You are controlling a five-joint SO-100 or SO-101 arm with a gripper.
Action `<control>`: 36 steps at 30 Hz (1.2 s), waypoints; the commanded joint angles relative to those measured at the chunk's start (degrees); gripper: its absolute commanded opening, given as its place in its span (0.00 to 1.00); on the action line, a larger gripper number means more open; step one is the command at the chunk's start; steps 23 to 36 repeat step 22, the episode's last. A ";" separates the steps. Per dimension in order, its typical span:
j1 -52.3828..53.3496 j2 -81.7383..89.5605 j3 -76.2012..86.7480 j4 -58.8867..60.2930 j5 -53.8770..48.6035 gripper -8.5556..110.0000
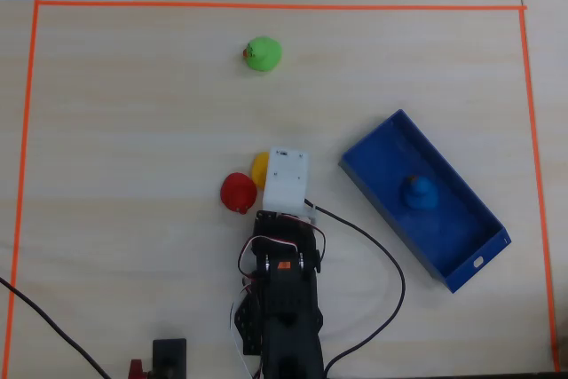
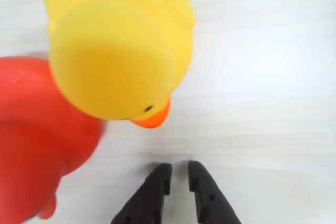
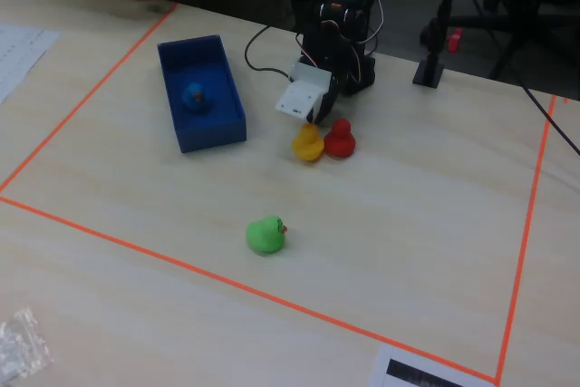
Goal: Grasp blue duck and put it into box.
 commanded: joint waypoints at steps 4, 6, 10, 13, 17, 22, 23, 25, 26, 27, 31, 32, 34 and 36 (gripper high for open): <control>1.67 -0.53 0.09 0.35 0.18 0.09; 3.16 -0.53 0.09 0.44 0.18 0.09; 3.43 -0.53 0.09 0.44 0.18 0.09; 3.43 -0.53 0.09 0.44 0.18 0.09; 3.43 -0.53 0.09 0.44 0.18 0.09; 3.43 -0.53 0.09 0.44 0.18 0.09; 3.43 -0.53 0.09 0.44 0.18 0.09; 3.43 -0.53 0.09 0.44 0.18 0.09; 3.43 -0.53 0.09 0.44 0.18 0.09; 3.43 -0.53 0.09 0.44 0.18 0.09; 3.43 -0.53 0.09 0.44 0.18 0.09; 3.43 -0.53 0.09 0.44 0.18 0.09; 3.43 -0.53 0.09 0.44 0.18 0.09; 3.43 -0.53 0.09 0.44 0.18 0.09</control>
